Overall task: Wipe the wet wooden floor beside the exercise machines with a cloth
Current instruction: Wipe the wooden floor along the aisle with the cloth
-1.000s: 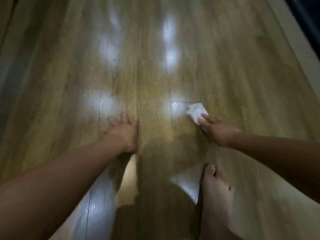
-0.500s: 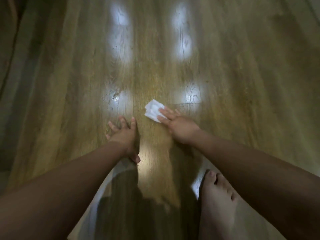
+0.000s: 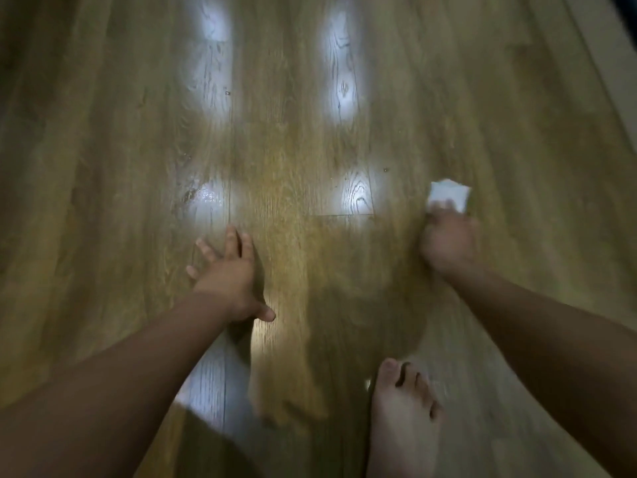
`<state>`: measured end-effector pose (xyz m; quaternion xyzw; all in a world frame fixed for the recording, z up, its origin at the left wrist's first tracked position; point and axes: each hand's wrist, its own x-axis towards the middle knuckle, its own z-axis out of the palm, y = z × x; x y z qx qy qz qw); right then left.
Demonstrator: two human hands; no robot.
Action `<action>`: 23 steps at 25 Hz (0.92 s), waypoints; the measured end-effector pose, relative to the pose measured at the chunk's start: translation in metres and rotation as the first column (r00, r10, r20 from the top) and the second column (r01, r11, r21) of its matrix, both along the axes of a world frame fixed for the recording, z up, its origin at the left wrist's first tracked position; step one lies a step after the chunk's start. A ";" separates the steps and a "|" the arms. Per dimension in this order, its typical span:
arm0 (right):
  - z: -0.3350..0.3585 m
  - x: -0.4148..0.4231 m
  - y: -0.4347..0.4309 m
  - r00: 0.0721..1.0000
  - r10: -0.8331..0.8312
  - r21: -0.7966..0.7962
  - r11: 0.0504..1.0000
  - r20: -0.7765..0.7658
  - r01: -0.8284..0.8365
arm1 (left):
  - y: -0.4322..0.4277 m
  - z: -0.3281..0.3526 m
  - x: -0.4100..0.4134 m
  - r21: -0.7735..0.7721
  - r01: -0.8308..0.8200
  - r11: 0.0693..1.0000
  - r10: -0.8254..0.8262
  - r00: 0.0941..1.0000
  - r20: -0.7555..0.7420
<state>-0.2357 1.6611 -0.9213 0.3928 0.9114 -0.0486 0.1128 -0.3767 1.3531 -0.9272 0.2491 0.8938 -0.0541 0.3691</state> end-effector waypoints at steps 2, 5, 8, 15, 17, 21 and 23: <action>-0.003 -0.067 -0.079 0.926 0.377 -0.141 0.917 0.011 -0.372 | 0.014 0.003 -0.004 -0.061 -0.040 0.997 0.043 0.998 0.038; -0.018 -0.095 -0.082 0.737 0.662 -0.207 0.709 -0.137 -0.675 | 0.037 0.006 -0.011 -0.092 -0.098 0.991 0.101 0.994 0.028; -0.037 -0.027 0.038 0.880 0.455 0.048 0.890 -0.134 -0.452 | 0.085 0.011 -0.023 0.076 0.073 0.995 -0.065 0.994 -0.093; -0.017 0.062 0.227 0.831 -0.553 0.023 0.832 -0.064 0.555 | 0.193 0.002 -0.023 -0.027 0.163 0.986 -0.160 0.985 0.071; -0.027 0.011 0.144 0.918 -0.336 -0.048 0.942 -0.209 0.333 | 0.193 0.003 -0.024 -0.064 0.196 0.978 -0.191 0.979 0.076; -0.023 -0.079 -0.010 0.890 0.225 -0.278 0.894 -0.398 -0.350 | 0.203 0.012 -0.028 -0.090 0.147 0.985 -0.134 0.981 0.138; -0.025 -0.071 0.010 0.812 0.365 -0.172 0.859 -0.455 -0.482 | 0.202 0.006 -0.030 -0.072 0.186 0.980 -0.176 0.977 0.121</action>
